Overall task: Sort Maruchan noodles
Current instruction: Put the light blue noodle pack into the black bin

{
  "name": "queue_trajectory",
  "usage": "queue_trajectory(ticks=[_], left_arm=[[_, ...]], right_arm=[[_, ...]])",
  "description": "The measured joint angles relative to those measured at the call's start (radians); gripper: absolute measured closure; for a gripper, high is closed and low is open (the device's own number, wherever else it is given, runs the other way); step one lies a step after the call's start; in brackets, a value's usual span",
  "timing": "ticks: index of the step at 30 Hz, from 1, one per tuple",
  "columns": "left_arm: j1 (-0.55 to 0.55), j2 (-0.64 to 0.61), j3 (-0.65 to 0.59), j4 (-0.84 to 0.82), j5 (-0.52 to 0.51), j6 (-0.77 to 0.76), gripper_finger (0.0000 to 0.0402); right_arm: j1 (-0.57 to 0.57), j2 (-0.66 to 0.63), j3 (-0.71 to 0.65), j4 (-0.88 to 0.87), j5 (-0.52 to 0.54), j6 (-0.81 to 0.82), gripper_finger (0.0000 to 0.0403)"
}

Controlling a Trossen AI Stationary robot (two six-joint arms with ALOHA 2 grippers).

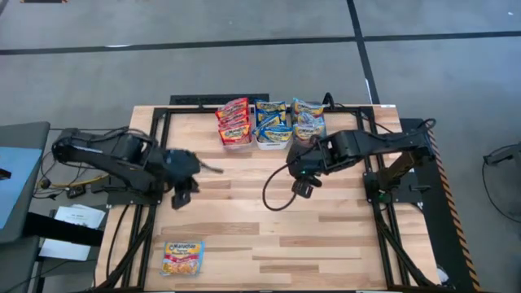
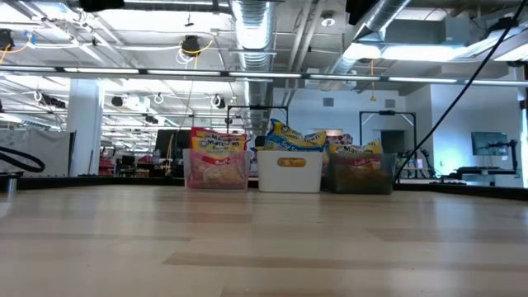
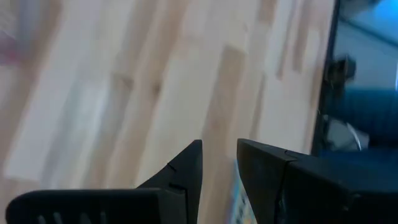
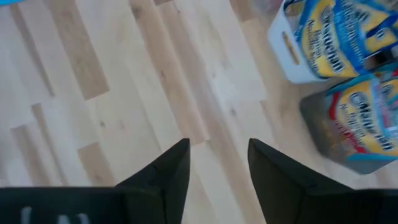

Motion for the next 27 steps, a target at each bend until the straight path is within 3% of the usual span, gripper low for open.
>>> queue_trajectory(ticks=[7,16,23,27], left_arm=[[-0.164,0.018,0.000,-0.057,0.000,-0.113,0.0315],[-0.277,0.019,0.000,-0.063,0.053,-0.201,0.0309],[-0.309,0.019,0.000,-0.065,0.134,-0.226,0.0266],[-0.339,0.019,0.000,-0.086,0.122,-0.270,0.0234]], right_arm=[[0.037,0.000,0.000,0.011,-0.017,0.085,0.0200],[0.055,0.000,0.000,0.022,-0.017,0.113,0.0200],[0.055,0.000,0.000,0.035,-0.017,0.113,0.0200],[0.058,0.000,0.000,0.035,-0.016,0.113,0.0200]])
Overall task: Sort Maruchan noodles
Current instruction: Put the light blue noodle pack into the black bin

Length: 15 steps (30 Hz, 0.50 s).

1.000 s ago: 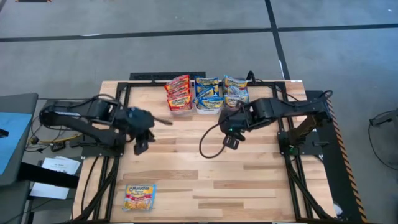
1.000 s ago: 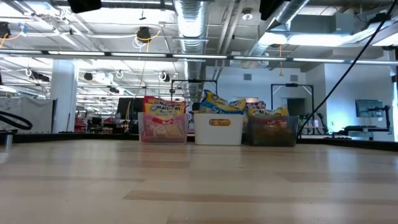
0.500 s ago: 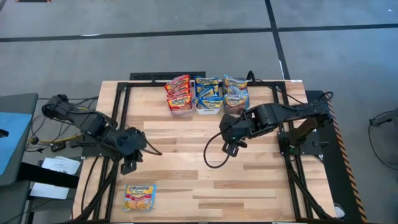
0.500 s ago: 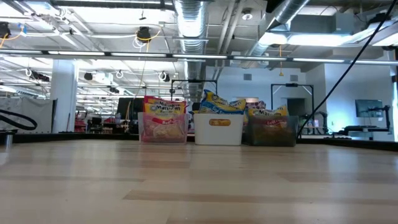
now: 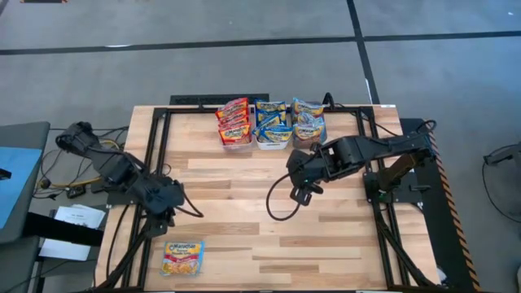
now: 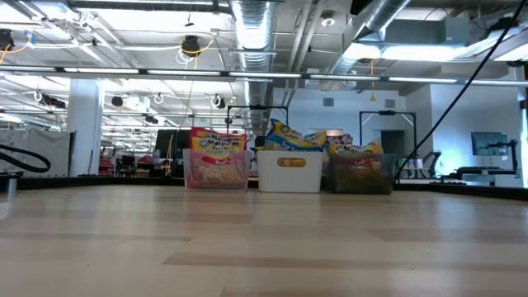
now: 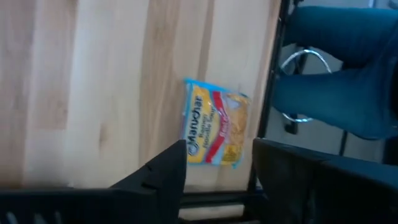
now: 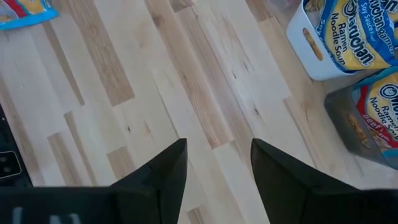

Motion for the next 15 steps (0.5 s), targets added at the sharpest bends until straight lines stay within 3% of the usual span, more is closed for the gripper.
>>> queue_trajectory(ticks=[9,15], left_arm=[[-0.150,0.013,0.000,0.030,-0.271,-0.119,0.0226],[-0.238,0.105,0.000,0.037,-0.338,-0.252,0.0228]], right_arm=[[0.016,0.000,0.000,0.000,0.001,-0.001,0.0200],[0.016,0.000,0.000,0.001,0.007,-0.002,0.0200]])
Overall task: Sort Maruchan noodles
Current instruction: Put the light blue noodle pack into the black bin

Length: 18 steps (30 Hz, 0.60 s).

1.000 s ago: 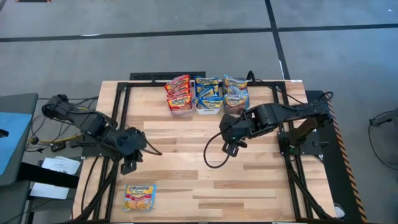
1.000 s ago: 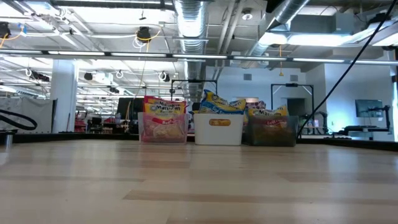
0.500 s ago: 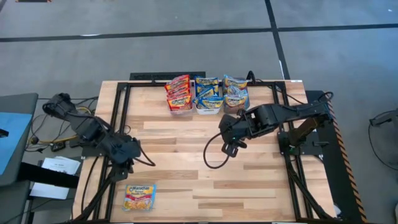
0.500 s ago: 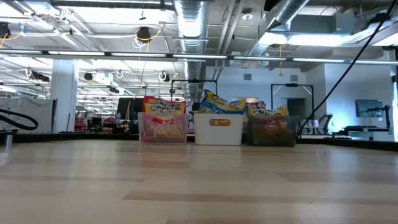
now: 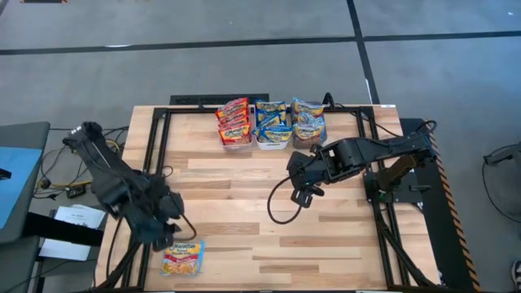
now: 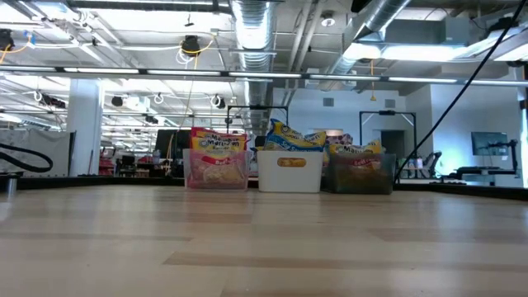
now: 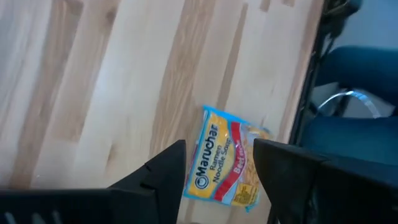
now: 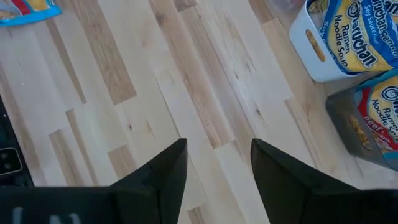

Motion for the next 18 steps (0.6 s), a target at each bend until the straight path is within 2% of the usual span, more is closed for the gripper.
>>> queue_trajectory(ticks=[10,18], left_arm=[[-0.049,0.209,0.000,0.007,0.066,-0.061,0.0229],[-0.082,0.356,0.000,0.083,0.119,-0.071,0.0229]], right_arm=[[0.002,0.000,0.000,0.000,0.000,0.000,0.0200],[0.015,0.000,0.000,0.000,-0.019,0.001,0.0200]])
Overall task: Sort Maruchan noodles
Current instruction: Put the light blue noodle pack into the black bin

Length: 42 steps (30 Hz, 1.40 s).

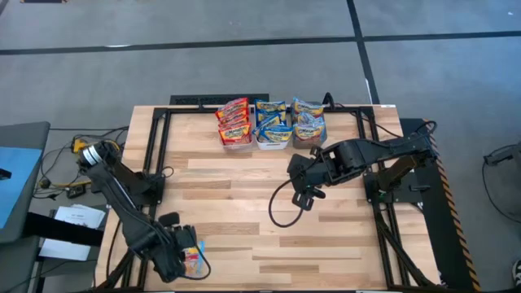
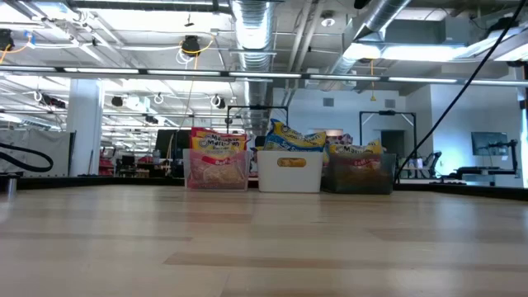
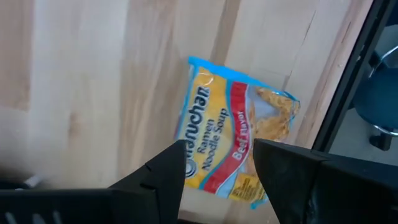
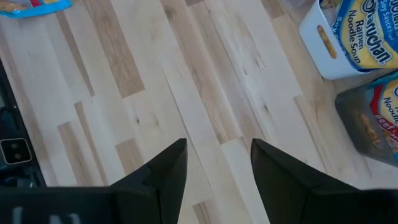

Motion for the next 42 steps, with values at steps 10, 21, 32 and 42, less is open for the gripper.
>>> queue_trajectory(ticks=[10,21,32,42], left_arm=[[-0.012,0.127,0.000,0.063,0.032,-0.018,0.0229],[-0.039,0.144,-0.010,0.131,0.048,-0.113,0.0229],[-0.094,0.142,-0.161,0.304,0.091,-0.206,0.0229],[-0.099,0.129,-0.270,0.472,0.080,-0.233,0.0229]], right_arm=[[0.020,0.000,0.000,0.000,-0.004,0.003,0.0200],[0.081,0.000,0.000,0.001,-0.005,0.051,0.0200],[0.115,0.000,0.000,0.037,-0.004,0.054,0.0200],[0.115,0.000,0.000,0.068,-0.003,0.055,0.0200]])
